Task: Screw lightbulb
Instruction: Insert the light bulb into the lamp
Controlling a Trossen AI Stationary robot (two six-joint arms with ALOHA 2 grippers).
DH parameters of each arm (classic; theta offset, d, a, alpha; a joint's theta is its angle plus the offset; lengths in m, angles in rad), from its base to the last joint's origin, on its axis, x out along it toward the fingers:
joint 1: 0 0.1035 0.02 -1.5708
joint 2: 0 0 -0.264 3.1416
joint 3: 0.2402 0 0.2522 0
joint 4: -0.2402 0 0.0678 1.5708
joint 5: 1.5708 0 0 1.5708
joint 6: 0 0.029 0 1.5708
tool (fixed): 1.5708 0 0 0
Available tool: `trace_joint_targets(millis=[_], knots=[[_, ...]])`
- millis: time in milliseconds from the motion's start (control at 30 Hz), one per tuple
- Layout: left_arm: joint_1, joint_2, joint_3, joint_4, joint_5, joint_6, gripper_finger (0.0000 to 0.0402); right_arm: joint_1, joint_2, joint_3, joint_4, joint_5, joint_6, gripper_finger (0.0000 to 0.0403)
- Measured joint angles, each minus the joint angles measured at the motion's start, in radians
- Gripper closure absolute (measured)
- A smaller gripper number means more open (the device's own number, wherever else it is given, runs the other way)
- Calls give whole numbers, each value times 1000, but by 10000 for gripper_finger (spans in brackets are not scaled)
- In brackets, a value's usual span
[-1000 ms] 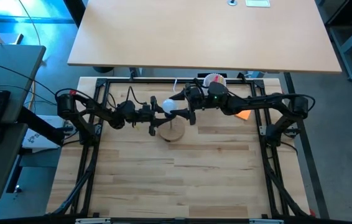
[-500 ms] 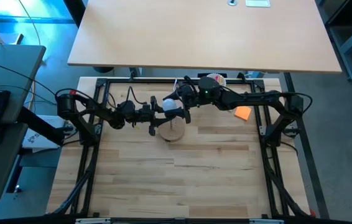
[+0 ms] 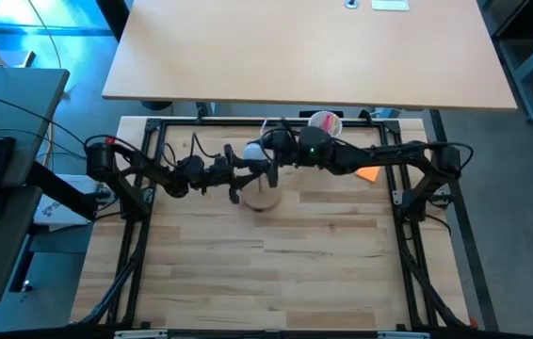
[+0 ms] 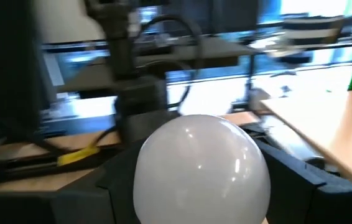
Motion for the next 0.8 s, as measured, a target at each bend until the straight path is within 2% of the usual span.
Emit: trace_joint_targets(millis=[200,400,533,800], knots=[[-61,2,1,13,-179,75,242,88,4,1,5,357,49,161],[-95,3,2,34,-263,128,242,146,6,1,27,569,150,159],[-95,3,2,41,-265,132,242,159,6,1,28,621,174,148],[-94,3,2,41,-271,135,242,158,5,0,18,598,142,122]])
